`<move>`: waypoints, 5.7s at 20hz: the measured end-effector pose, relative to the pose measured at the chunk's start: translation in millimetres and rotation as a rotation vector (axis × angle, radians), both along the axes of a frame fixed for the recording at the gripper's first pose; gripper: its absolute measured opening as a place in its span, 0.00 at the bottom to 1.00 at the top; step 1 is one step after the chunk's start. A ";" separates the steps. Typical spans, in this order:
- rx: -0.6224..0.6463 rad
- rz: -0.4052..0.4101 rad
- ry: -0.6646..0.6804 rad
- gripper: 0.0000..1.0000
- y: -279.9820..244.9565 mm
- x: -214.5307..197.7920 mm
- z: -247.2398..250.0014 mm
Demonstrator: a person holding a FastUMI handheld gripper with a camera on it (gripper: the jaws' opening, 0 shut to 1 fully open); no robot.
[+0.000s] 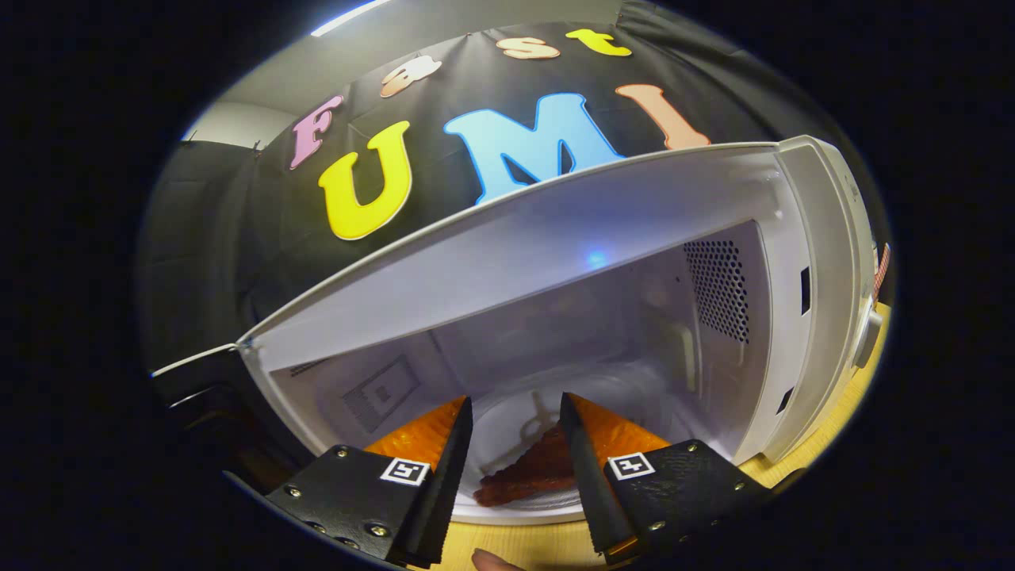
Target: Open the microwave, put the food inside, and close the microwave door.
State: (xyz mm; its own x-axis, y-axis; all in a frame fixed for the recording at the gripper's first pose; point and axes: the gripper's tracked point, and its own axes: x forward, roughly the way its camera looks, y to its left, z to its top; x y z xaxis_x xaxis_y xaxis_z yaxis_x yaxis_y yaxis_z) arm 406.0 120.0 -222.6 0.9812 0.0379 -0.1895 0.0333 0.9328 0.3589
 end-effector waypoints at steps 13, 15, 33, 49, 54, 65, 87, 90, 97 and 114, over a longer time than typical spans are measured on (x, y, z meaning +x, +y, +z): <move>-0.071 0.421 -0.242 0.96 106.0 -195.6 164.7; -0.025 0.496 -0.325 0.96 132.1 -237.2 199.7; -0.265 0.648 -0.121 0.16 298.9 -321.9 80.3; -0.310 0.373 -0.038 0.01 136.8 -285.0 58.8; -0.341 0.249 -0.026 0.01 69.3 -254.0 54.5; -0.429 0.012 0.000 0.01 -32.7 -169.2 38.0; -0.402 -0.060 -0.002 0.03 -81.7 -163.9 53.0; -0.372 -0.027 -0.039 0.03 -76.8 -217.7 78.1; -0.381 -0.011 -0.158 0.03 -78.5 -340.9 136.9; -0.368 0.021 -0.168 0.71 -103.7 -451.5 174.9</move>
State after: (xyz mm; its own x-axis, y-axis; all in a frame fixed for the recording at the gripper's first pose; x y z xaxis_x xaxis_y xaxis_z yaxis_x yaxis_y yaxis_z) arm -45.5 16.3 -47.7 0.9993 0.0178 -0.0314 -0.0178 0.9998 -0.0006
